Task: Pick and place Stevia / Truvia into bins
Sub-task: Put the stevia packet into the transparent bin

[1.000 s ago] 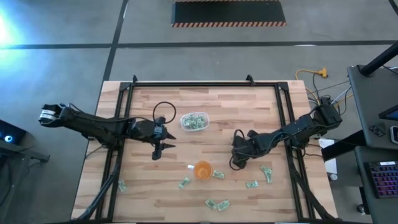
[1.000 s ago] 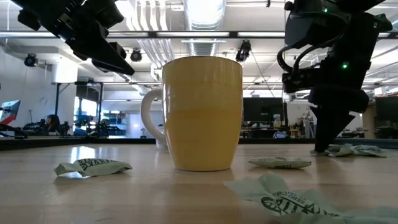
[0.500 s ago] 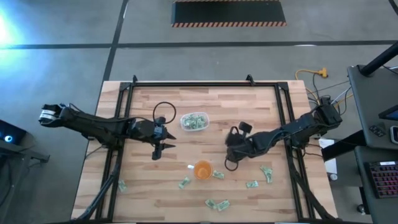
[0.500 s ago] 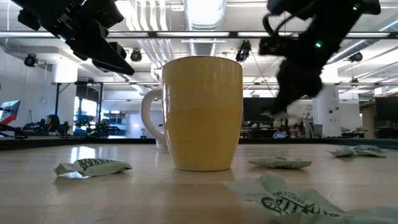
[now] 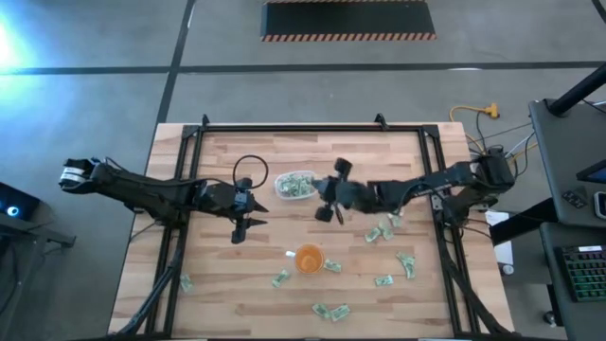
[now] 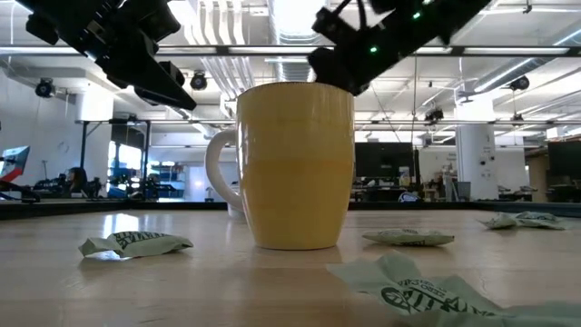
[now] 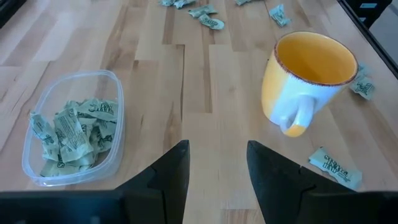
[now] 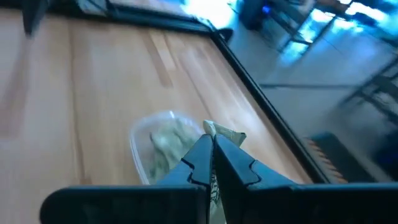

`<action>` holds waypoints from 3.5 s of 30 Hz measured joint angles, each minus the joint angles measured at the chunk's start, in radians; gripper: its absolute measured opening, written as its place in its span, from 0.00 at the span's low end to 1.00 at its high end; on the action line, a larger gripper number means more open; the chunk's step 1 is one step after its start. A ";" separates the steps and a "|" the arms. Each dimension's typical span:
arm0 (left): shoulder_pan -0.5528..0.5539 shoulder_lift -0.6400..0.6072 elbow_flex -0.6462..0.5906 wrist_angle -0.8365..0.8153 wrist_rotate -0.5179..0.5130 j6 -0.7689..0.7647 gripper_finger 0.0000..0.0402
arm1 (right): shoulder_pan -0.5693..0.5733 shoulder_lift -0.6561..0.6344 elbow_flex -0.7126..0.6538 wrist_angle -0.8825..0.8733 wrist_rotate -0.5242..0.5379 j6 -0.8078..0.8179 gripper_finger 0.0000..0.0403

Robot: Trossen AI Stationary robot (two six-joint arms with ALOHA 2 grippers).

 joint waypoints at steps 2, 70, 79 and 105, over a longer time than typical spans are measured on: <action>0.000 0.000 0.000 -0.002 0.000 0.000 0.36 | -0.047 0.027 0.007 0.048 -0.098 -0.003 0.02; -0.361 0.629 0.055 0.446 0.179 0.150 0.36 | 0.189 -0.083 0.133 -0.546 -0.221 0.158 0.24; -0.361 0.697 0.076 0.482 0.129 0.184 0.36 | 0.189 -0.083 0.133 -0.550 -0.221 0.160 0.20; -0.360 0.725 0.083 0.441 0.136 0.183 0.13 | 0.190 -0.083 0.133 -0.567 -0.222 0.176 0.17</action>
